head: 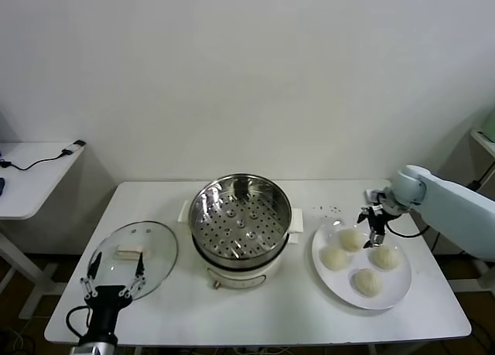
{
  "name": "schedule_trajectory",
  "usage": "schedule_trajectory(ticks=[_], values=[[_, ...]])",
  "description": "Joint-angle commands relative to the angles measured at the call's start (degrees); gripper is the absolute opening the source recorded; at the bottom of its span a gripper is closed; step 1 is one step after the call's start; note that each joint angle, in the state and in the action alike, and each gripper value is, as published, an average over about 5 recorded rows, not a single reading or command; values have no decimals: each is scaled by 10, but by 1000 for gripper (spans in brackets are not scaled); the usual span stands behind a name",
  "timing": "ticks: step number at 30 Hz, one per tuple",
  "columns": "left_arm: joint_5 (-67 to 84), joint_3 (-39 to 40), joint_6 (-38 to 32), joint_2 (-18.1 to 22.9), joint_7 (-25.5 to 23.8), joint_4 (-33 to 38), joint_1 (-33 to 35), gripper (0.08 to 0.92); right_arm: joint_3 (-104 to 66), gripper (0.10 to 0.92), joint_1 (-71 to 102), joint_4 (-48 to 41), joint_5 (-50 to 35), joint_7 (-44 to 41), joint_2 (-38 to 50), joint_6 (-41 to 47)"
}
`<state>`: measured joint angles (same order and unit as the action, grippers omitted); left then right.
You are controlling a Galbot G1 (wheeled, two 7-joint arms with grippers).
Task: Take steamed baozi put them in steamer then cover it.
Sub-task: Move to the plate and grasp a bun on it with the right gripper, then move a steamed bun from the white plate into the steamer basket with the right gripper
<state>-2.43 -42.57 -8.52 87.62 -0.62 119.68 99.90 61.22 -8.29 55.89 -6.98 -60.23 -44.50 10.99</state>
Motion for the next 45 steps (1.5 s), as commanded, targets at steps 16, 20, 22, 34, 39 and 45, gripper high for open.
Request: schedule_trajectory(ticks=[16, 20, 22, 34, 39, 45], values=[[-2, -5, 6, -4, 4, -1, 1, 823, 20, 808, 13, -58, 9, 0, -54, -5], [-3, -4, 3, -5, 4, -2, 5, 823, 14, 762, 15, -63, 12, -1, -57, -6], [-3, -4, 1, -5, 6, -2, 8, 823, 12, 744, 14, -66, 13, -1, -59, -7], [-1, -5, -10, -7, 16, 1, 24, 823, 13, 721, -10, -54, 0, -4, -57, -16], [-1, -4, -11, -10, 15, 2, 31, 823, 80, 721, -112, -17, -31, -20, -57, -60], [0, -3, -9, -11, 15, 9, 36, 823, 192, 719, -275, 10, -48, -42, -102, -184]])
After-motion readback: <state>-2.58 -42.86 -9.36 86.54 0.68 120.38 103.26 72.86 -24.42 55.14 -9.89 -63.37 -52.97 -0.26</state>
